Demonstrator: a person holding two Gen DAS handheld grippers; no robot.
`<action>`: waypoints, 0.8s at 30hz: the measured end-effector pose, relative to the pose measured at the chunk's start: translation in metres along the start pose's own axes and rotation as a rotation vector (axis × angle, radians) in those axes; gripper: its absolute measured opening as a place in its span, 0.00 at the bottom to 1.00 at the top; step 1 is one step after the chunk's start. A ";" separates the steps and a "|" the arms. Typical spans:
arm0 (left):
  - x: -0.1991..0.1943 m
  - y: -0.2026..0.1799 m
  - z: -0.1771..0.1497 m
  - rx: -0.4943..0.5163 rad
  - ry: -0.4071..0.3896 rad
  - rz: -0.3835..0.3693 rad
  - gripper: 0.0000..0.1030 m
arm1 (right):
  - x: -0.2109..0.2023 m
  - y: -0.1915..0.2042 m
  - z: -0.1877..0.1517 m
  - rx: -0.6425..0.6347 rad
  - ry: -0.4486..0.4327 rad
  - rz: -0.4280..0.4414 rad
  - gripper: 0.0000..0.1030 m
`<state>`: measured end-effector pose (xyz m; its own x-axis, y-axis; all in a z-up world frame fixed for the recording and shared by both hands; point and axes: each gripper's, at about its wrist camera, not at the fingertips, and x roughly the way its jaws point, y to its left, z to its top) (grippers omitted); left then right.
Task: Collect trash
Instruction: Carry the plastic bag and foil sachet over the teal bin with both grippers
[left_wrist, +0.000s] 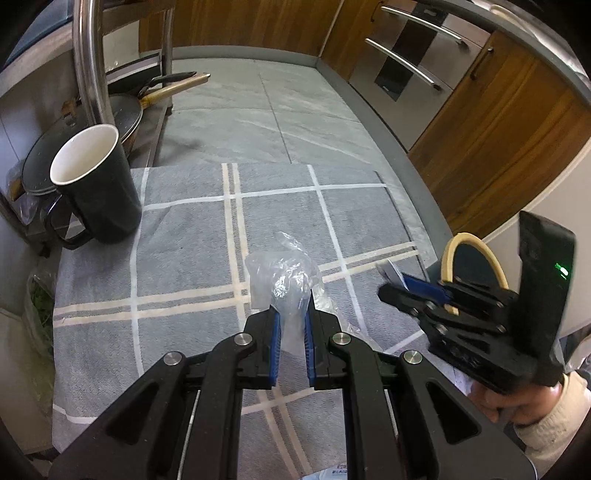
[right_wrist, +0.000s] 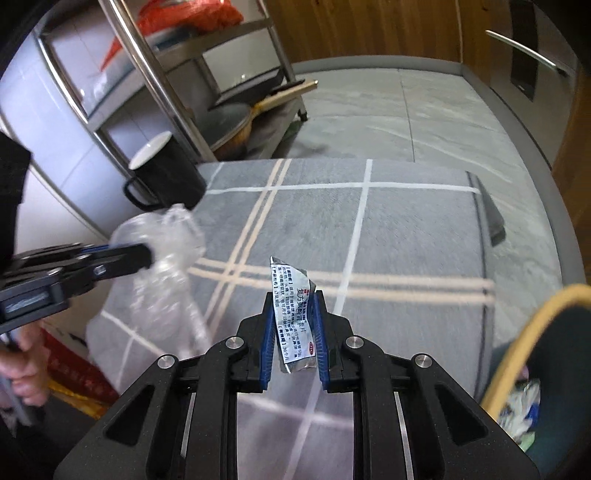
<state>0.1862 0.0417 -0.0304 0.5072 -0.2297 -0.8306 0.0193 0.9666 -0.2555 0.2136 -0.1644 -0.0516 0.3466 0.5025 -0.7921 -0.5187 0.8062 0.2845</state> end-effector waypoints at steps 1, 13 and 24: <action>-0.002 -0.002 0.000 0.003 -0.004 -0.002 0.09 | -0.007 0.001 -0.005 0.003 -0.007 -0.003 0.20; -0.023 -0.033 -0.007 0.061 -0.043 -0.040 0.09 | -0.096 -0.008 -0.070 0.040 -0.091 -0.071 0.20; -0.025 -0.103 -0.019 0.166 -0.053 -0.102 0.09 | -0.147 -0.039 -0.102 0.094 -0.186 -0.143 0.20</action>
<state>0.1553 -0.0545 0.0070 0.5401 -0.3256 -0.7760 0.2122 0.9450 -0.2488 0.1034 -0.3013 -0.0012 0.5533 0.4234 -0.7174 -0.3822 0.8942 0.2330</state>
